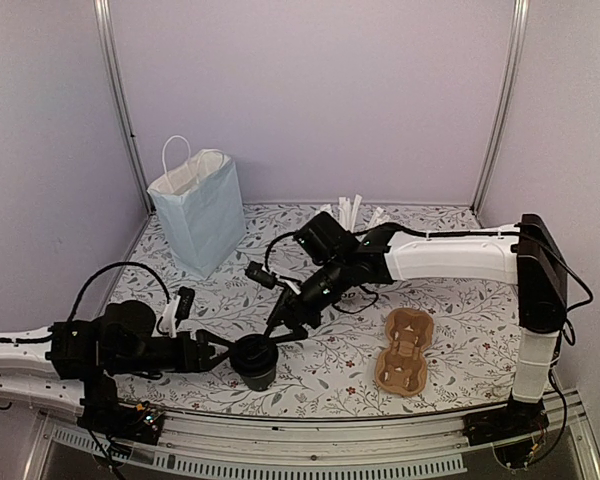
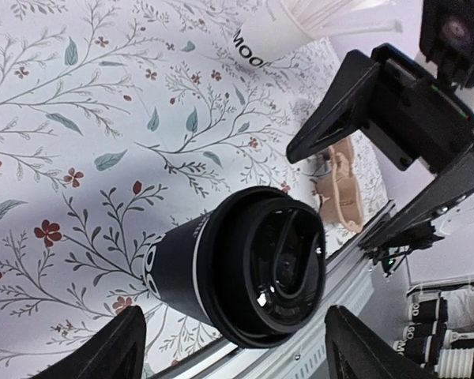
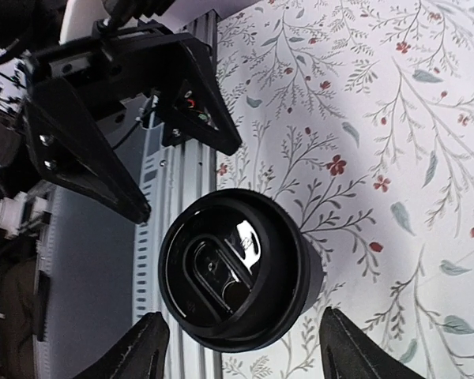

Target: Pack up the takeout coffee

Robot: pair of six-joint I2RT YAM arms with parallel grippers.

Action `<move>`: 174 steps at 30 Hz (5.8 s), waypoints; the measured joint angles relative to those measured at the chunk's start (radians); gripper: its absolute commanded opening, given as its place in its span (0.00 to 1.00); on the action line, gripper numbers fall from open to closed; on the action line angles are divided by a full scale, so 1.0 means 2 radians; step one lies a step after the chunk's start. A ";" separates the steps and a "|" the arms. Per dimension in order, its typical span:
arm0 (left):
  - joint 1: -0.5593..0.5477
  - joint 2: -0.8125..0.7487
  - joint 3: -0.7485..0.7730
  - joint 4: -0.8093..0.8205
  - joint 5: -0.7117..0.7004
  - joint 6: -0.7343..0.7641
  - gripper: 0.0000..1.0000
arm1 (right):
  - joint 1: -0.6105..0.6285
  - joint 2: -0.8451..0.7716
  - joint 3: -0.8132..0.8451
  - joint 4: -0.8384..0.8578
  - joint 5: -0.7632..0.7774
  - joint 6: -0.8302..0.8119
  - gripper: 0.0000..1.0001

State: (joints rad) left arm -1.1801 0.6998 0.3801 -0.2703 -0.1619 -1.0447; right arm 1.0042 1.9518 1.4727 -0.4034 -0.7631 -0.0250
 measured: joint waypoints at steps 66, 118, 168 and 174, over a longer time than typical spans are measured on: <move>0.068 0.182 0.025 0.122 0.135 -0.010 0.37 | 0.060 -0.029 0.005 -0.051 0.254 -0.233 0.70; 0.051 0.220 0.120 0.003 0.054 0.065 0.67 | 0.036 -0.067 -0.021 -0.037 0.193 -0.206 0.90; 0.059 0.313 0.188 0.130 0.139 0.159 0.72 | -0.048 -0.160 -0.167 -0.071 0.077 -0.221 0.82; 0.057 0.359 0.187 0.133 0.149 0.160 0.66 | -0.077 -0.195 -0.229 -0.050 0.033 -0.185 0.67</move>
State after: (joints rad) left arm -1.0668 1.4178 0.7551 -0.0040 0.1352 -0.7254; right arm 0.8509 1.5623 1.0153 -0.5034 -0.6971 -0.3943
